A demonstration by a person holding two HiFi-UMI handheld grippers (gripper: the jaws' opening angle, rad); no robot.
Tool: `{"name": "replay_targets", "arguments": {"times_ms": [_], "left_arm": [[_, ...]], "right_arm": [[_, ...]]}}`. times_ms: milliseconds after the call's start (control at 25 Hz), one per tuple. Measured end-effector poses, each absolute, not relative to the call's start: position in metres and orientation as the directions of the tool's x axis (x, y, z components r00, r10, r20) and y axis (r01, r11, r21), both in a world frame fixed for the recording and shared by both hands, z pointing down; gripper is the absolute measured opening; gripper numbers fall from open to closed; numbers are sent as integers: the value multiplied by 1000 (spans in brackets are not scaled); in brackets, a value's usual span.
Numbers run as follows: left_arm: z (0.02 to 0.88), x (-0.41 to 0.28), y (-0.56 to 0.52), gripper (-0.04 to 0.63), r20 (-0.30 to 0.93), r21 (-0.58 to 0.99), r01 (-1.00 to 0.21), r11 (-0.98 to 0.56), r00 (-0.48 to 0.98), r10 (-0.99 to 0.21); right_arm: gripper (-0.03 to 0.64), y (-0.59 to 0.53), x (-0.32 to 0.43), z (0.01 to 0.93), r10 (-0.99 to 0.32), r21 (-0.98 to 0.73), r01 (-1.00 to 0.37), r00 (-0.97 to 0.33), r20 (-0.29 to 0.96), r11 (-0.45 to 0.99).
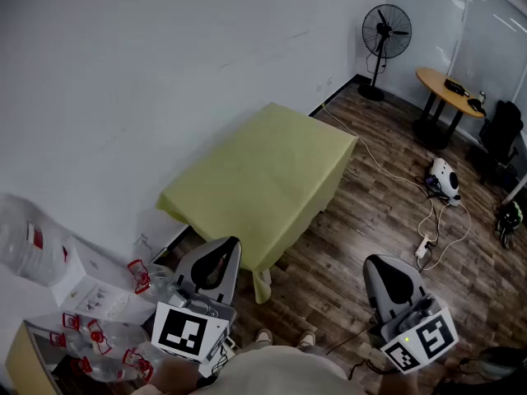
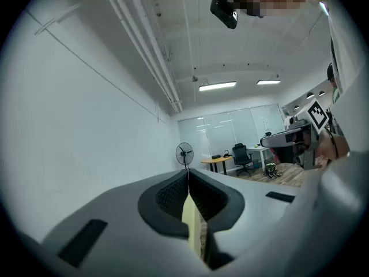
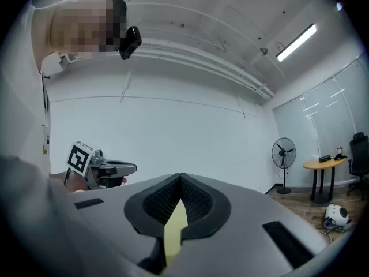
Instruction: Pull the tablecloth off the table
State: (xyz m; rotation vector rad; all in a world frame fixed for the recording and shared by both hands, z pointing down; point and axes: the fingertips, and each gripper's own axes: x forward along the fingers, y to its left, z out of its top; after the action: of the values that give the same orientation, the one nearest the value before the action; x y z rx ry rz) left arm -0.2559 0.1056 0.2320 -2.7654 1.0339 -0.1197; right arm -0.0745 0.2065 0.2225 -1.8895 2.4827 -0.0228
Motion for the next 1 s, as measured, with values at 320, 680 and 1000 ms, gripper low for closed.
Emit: {"name": "replay_targets", "arguments": {"times_ms": [320,680,1000], "left_arm": [[239,-239,110,20,31,-193,-642,-742,752,-658],[239,-213,119,20,16,-165,-663,-730,738,-675],[242,-194,125,190,-29,-99,-750,-654,659,-752]], "right_arm": [[28,209,-60,227,-961,-44,-960,-276,-15,276],[28,218,-30,228,-967,-46,-966,-254,-24,255],[293,229,11,229,-971,-83,-969,-227,-75,233]]}}
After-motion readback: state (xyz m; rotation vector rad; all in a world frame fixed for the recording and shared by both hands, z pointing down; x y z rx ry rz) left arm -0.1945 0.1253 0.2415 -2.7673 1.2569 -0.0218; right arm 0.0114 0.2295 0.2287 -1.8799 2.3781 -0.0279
